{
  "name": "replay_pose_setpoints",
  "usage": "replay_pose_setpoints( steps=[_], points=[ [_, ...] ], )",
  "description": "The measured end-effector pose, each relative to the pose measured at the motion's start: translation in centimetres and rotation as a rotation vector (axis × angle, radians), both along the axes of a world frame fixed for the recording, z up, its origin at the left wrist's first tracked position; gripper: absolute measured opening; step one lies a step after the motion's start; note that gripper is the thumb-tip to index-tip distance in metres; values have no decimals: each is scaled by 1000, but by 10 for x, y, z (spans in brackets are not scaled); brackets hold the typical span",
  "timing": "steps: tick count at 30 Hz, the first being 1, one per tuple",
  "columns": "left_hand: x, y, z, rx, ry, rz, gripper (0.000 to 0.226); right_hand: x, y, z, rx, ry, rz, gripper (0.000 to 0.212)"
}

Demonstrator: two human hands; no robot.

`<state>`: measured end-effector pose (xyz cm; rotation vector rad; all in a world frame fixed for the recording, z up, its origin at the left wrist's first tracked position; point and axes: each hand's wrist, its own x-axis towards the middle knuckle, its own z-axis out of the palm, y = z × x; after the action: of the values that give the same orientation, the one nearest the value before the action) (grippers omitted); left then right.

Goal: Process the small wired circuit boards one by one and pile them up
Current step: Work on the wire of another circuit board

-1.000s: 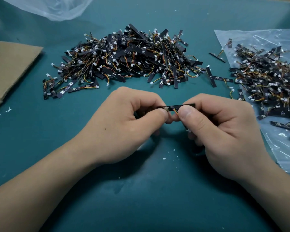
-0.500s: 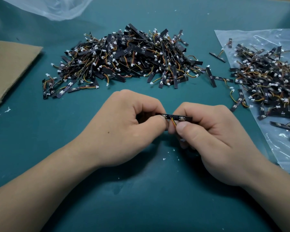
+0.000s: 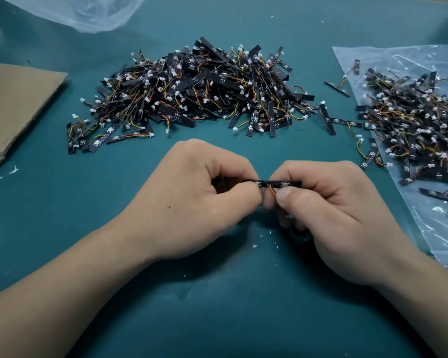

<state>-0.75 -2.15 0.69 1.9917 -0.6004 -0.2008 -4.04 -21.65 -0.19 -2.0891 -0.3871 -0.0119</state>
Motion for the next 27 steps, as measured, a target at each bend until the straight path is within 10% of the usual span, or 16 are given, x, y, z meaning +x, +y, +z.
replay_pose_setpoints(
  steps=[27],
  points=[
    [-2,0,-2,37,-14,28,18,1,0,-1,-23,-4,-8,24]
  ],
)
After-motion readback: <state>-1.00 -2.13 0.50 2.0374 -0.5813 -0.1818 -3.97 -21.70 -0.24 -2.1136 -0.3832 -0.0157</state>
